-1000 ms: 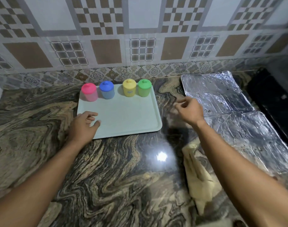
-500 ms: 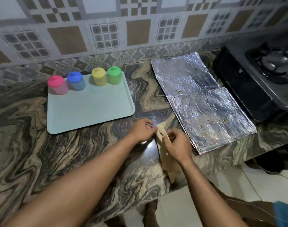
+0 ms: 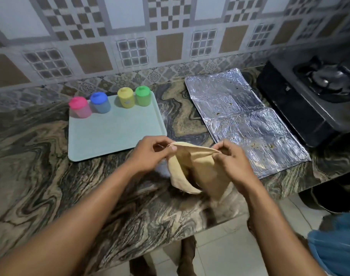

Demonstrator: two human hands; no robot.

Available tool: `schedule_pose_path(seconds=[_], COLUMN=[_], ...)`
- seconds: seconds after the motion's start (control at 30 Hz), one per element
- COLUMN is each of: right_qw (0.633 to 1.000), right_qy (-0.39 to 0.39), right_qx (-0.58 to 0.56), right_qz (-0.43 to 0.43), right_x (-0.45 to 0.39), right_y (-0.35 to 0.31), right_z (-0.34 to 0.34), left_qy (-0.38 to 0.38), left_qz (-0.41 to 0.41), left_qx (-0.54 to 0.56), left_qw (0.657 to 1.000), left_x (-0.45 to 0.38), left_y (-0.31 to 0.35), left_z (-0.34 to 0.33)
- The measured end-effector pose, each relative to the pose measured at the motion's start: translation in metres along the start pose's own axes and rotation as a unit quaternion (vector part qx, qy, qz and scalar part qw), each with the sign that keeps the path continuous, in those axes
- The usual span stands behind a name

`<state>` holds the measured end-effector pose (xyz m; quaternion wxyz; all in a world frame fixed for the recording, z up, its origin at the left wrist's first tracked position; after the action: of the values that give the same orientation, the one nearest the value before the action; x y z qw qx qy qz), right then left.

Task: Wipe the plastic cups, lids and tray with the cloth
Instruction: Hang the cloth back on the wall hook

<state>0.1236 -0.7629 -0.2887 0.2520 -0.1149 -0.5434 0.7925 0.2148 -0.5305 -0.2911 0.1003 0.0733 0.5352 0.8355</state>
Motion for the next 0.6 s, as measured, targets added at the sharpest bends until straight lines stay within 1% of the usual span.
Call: schedule_pose_path(seconds=[0.07, 0.13, 0.23, 0.33, 0.4, 0.43, 0.47, 0.53, 0.6], right_qw=[0.999, 0.992, 0.971, 0.946, 0.937, 0.925, 0.919, 0.902, 0.885], right_qy=[-0.03, -0.078, -0.163, -0.237, -0.255, -0.276, -0.289, -0.335, -0.38], right_qx=[0.011, 0.024, 0.013, 0.005, -0.003, -0.008, -0.016, -0.062, -0.117], right_qz=[0.043, 0.093, 0.177, 0.221, 0.24, 0.261, 0.267, 0.265, 0.242], right_x=[0.001, 0.009, 0.028, 0.045, 0.047, 0.057, 0.063, 0.083, 0.102], right_y=[-0.035, -0.069, -0.119, -0.156, -0.174, -0.194, -0.203, -0.23, -0.251], right_z=[-0.007, -0.021, -0.05, -0.08, -0.087, -0.104, -0.112, -0.14, -0.167], left_qy=[0.011, 0.016, 0.009, 0.002, 0.017, 0.044, 0.059, 0.108, 0.147], left_qz=[-0.028, -0.044, -0.067, -0.079, -0.09, -0.096, -0.1, -0.102, -0.108], left_qx=[-0.014, -0.003, -0.015, -0.013, -0.012, -0.011, -0.006, 0.008, 0.008], left_qw=[0.999, 0.999, 0.998, 0.997, 0.996, 0.994, 0.993, 0.989, 0.983], left_x=[0.006, 0.014, 0.03, 0.051, 0.059, 0.07, 0.076, 0.093, 0.109], left_y=[0.015, 0.031, 0.055, 0.071, 0.079, 0.083, 0.086, 0.091, 0.096], left_z=[0.031, 0.062, 0.105, 0.145, 0.162, 0.188, 0.199, 0.235, 0.266])
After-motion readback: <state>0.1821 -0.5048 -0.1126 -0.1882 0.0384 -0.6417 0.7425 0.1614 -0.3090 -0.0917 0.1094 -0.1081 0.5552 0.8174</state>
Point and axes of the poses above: each hand's wrist, its own x-axis away from the middle knuckle, its own z-axis out of the back of the hand, y = z × x, the point moved 9 cm from there along -x, towards the middle knuckle, and after that the axes turned 15 degrees about y, right-handed, at the moved point
